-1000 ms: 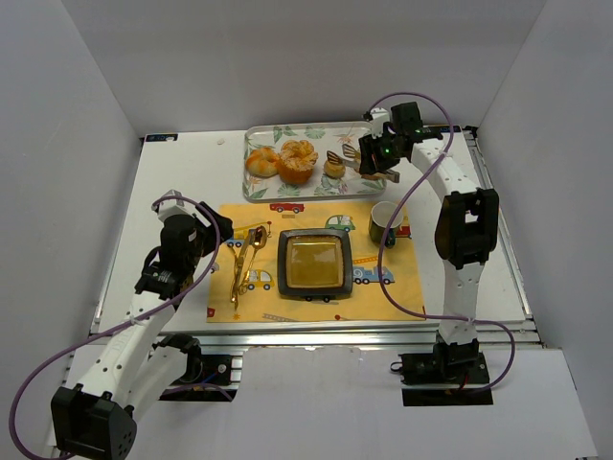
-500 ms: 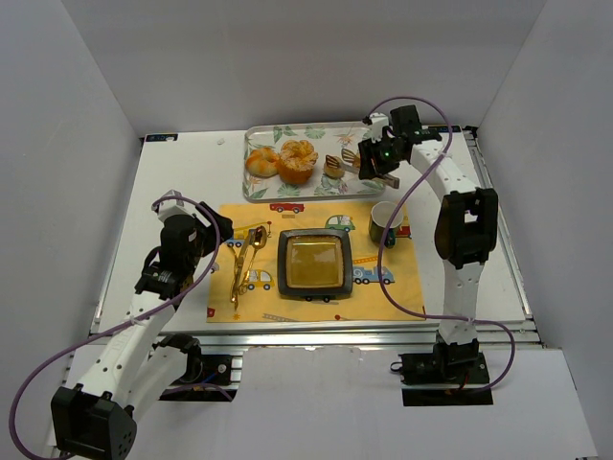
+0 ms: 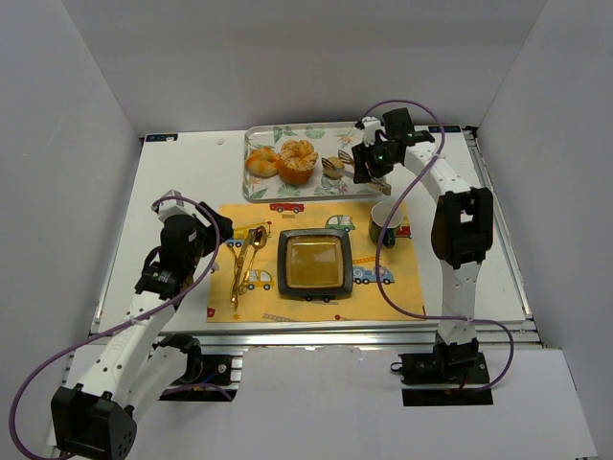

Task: Place the bread

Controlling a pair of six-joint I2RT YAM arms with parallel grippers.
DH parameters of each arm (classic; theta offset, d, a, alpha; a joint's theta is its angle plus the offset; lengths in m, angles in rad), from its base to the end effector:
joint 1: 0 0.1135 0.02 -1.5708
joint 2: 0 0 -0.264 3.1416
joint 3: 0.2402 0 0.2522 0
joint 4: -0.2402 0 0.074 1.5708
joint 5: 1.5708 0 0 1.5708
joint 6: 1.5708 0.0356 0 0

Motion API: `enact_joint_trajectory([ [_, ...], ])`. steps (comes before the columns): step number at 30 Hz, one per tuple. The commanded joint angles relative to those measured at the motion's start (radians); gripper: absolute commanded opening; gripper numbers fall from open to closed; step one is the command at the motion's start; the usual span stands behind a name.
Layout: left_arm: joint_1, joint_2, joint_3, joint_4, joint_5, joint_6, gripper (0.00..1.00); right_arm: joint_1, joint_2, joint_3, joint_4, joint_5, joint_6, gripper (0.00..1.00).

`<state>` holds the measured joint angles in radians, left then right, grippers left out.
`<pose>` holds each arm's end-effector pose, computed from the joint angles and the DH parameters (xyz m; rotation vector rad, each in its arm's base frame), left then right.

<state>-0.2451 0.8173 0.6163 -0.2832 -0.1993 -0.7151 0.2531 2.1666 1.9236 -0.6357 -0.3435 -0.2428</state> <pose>0.1839 -0.0387 0.2652 -0.6017 1.9781 -0.3927 0.4704 0.1340 0.2485 -0.7407 2.3091 0.4243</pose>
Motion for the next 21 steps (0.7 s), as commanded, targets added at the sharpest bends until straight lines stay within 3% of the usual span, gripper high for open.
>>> enact_joint_trajectory([
  [1, 0.003, -0.013, -0.006, 0.016, -0.009, 0.0, 0.87, 0.005, -0.004, 0.014, -0.001, -0.011, -0.007, 0.59],
  [8, 0.003, -0.015, -0.004, 0.012, -0.009, 0.0, 0.87, 0.003, 0.009, 0.005, -0.002, 0.043, -0.015, 0.5],
  [15, 0.003, -0.026, -0.004, 0.01, -0.012, -0.004, 0.87, -0.002, -0.027, 0.028, -0.004, -0.004, -0.032, 0.21],
  [21, 0.003, -0.029, 0.003, 0.006, -0.017, -0.001, 0.87, -0.015, -0.161, -0.023, 0.033, -0.115, -0.039, 0.12],
])
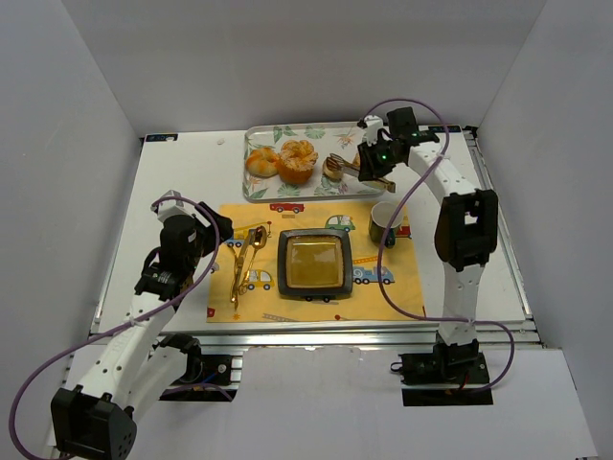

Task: Place the bread

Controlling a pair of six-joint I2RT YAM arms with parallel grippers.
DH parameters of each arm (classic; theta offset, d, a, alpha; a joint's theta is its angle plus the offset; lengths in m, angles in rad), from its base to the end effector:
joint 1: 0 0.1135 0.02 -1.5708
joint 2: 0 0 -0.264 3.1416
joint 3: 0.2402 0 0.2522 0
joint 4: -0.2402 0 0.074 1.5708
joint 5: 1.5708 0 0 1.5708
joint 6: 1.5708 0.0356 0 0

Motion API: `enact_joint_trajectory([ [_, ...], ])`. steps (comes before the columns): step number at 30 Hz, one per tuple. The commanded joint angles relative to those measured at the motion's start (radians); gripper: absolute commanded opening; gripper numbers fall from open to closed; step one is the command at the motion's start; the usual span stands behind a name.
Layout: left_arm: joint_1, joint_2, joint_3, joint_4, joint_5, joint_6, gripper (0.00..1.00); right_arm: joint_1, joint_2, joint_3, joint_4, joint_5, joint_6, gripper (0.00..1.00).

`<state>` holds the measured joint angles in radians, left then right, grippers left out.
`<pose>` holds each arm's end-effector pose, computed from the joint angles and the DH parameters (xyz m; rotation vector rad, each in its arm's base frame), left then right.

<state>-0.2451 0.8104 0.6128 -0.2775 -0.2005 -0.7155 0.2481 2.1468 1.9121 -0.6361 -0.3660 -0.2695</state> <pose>0.1830 -0.0385 0.2657 -0.6015 1.9690 -0.3960 0.4671 0.1315 0.2543 -0.7727 2.2837 0.4357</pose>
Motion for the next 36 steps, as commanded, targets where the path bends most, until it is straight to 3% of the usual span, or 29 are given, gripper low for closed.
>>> enact_joint_trajectory([
  [1, 0.003, -0.022, 0.008, 0.001, -0.016, -0.001, 0.87, -0.012, -0.193, -0.033, 0.038, -0.103, -0.034, 0.12],
  [9, 0.003, -0.031, 0.004, 0.014, -0.02, -0.005, 0.87, 0.0, -0.566, -0.5, 0.047, -0.258, -0.246, 0.1],
  [15, 0.003, -0.014, -0.004, 0.038, -0.007, -0.009, 0.87, 0.124, -0.769, -0.761, -0.037, -0.259, -0.46, 0.14],
  [22, 0.003, -0.007, 0.002, 0.044, 0.0, -0.007, 0.87, 0.203, -0.766, -0.851, 0.016, -0.182, -0.448, 0.24],
  [29, 0.003, -0.034, -0.005, 0.029, -0.014, -0.013, 0.87, 0.215, -0.731, -0.822, 0.007, -0.2, -0.484, 0.45],
  [36, 0.003, -0.043, -0.016, 0.034, -0.017, -0.022, 0.87, 0.217, -0.755, -0.802, -0.02, -0.226, -0.508, 0.5],
])
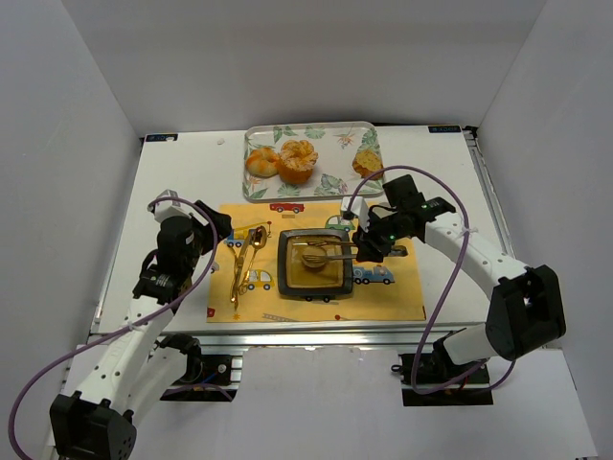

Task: Place the bread

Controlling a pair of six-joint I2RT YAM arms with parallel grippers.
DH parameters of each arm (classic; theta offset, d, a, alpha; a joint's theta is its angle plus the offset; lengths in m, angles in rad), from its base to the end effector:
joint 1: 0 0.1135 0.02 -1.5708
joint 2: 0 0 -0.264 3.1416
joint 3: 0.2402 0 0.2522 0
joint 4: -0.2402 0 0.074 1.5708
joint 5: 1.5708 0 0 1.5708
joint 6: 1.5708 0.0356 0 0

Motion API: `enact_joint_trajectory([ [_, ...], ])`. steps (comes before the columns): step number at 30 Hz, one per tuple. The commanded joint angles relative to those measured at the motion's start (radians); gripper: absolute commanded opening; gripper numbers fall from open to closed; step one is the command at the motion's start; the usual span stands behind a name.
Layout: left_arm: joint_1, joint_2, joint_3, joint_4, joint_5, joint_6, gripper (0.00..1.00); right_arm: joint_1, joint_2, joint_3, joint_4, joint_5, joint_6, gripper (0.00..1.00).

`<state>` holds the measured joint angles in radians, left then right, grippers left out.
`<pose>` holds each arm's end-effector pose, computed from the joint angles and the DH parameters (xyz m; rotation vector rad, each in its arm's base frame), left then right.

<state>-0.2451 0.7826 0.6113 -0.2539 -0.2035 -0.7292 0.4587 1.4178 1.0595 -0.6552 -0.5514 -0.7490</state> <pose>0.1798 -0.0376 0.2721 -0.6095 1.9173 -0.4249 0.2476 0.1431 0.2562 -1.5582 1.9088 0.5859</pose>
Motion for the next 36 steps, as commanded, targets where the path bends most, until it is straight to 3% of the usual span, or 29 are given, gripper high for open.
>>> enact_joint_trajectory([
  [1, 0.003, -0.013, -0.013, 0.011, -0.013, -0.009, 0.87, 0.006, -0.037, 0.056, 0.0, -0.045, -0.027, 0.5],
  [9, 0.003, 0.012, -0.005, 0.03, -0.002, -0.003, 0.87, 0.005, -0.062, 0.126, -0.017, -0.081, -0.001, 0.51],
  [36, 0.003, -0.026, -0.016, 0.001, -0.017, -0.01, 0.87, 0.006, -0.01, 0.077, 0.071, -0.064, 0.005, 0.56],
])
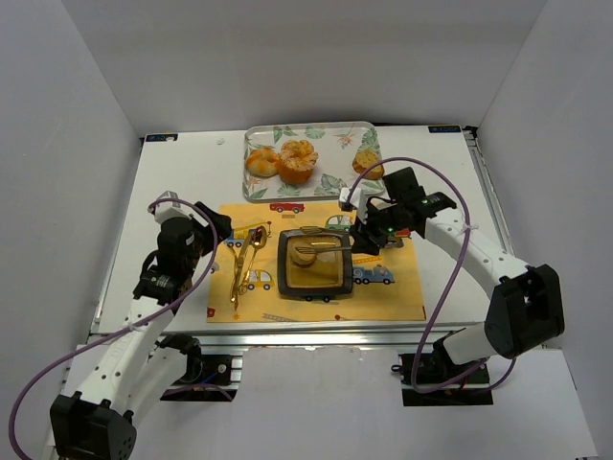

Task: Place the bread

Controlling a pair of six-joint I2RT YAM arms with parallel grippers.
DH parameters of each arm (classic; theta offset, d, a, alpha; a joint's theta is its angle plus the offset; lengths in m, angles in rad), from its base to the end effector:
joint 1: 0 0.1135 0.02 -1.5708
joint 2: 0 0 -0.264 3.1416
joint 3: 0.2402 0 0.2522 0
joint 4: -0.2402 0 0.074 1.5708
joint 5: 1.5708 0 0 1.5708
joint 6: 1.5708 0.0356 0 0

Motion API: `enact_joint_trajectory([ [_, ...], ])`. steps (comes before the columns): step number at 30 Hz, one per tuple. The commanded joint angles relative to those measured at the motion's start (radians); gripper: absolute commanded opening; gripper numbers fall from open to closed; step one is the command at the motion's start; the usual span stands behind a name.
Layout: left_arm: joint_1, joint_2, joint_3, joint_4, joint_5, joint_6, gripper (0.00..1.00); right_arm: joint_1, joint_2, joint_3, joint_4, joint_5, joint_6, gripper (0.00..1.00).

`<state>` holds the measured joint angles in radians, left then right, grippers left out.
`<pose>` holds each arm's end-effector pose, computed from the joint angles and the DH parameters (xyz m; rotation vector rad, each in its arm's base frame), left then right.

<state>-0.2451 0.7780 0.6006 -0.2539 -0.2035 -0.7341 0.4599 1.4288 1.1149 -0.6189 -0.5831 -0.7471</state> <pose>0.1788 -0.0373 0.2691 -0.6152 1.9220 -0.4252 0.2565 0.1489 0.2730 -1.5393 1.8191 0.5922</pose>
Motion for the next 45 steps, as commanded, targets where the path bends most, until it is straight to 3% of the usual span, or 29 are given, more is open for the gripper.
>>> enact_joint_trajectory([
  [1, 0.003, -0.022, -0.005, 0.002, -0.017, -0.005, 0.87, 0.003, -0.022, 0.025, 0.039, -0.037, 0.009, 0.55],
  [7, 0.003, -0.017, -0.001, 0.005, -0.013, -0.002, 0.87, 0.048, 0.031, 0.101, 0.195, -0.025, 0.112, 0.5],
  [11, 0.003, -0.019, 0.007, -0.004, -0.011, -0.004, 0.87, 0.156, 0.155, 0.21, 0.343, 0.174, 0.193, 0.46],
  [18, 0.003, -0.066, 0.007, -0.041, -0.045, -0.01, 0.87, 0.215, 0.563, 0.609, 0.403, 0.436, 0.262, 0.45],
  [22, 0.003, -0.092, -0.012, -0.041, -0.056, -0.03, 0.87, 0.22, 0.703, 0.798, 0.397, 0.531, 0.229, 0.47],
  [32, 0.003, -0.075, -0.016, -0.038, -0.047, -0.022, 0.87, 0.221, 0.788, 0.803, 0.465, 0.638, 0.21, 0.49],
  [45, 0.004, -0.051, -0.007, -0.028, -0.047, -0.024, 0.87, 0.226, 0.823, 0.793, 0.481, 0.634, 0.186, 0.51],
])
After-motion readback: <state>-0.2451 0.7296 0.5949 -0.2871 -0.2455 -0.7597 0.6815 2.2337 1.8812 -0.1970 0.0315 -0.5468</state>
